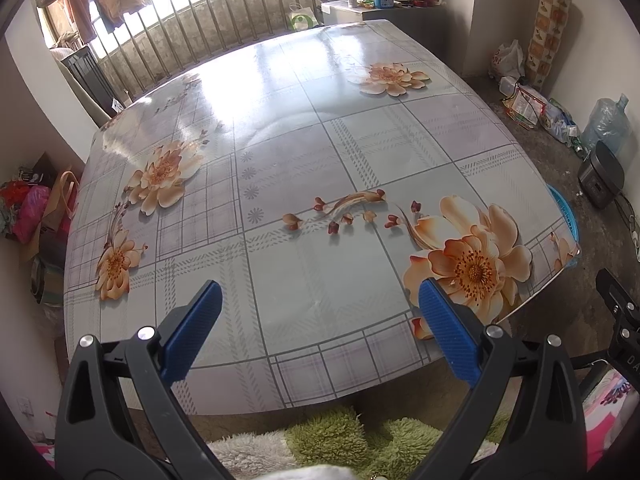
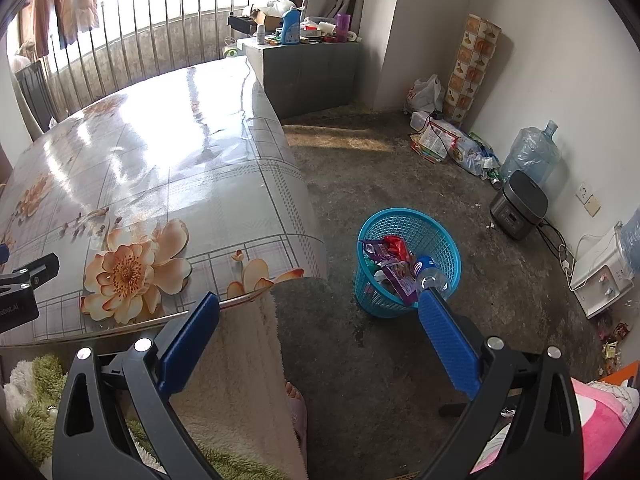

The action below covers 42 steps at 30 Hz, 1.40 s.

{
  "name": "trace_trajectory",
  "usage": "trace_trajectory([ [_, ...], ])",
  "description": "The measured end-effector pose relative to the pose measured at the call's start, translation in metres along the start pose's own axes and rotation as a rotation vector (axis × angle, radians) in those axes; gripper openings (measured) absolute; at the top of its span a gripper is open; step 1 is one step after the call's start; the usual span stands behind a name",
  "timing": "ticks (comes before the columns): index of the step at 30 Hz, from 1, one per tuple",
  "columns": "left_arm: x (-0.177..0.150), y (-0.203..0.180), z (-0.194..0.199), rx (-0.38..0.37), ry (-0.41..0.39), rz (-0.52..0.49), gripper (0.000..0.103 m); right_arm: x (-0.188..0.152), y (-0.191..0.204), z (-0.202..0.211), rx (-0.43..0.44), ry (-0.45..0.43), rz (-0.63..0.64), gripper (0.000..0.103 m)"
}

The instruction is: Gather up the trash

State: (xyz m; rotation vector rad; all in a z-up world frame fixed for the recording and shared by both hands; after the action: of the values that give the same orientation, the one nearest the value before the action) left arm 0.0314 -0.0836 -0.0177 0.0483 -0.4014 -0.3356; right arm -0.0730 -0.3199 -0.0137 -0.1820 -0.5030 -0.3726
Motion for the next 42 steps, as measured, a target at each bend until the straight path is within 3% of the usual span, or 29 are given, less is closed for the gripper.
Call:
trace_trajectory([
  [42,0.0,0.004,0.0,0.008,-0.005,-0.002,0.094,0.006,0.013,0.003,0.0,-0.008,0.013,0.097],
])
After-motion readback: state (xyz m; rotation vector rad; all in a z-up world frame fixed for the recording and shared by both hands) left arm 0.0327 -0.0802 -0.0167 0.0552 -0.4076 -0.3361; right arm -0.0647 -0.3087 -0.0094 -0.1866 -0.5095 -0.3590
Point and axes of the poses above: each gripper's, at about its wrist camera, not at the fingertips, and z roughly against the way its jaws point, y to its left, x to its top, the point moved 1 cm from there along -z, roughly the way its jaws point, and after that the axes turned 7 degrees about y, right-handed, at the moved point
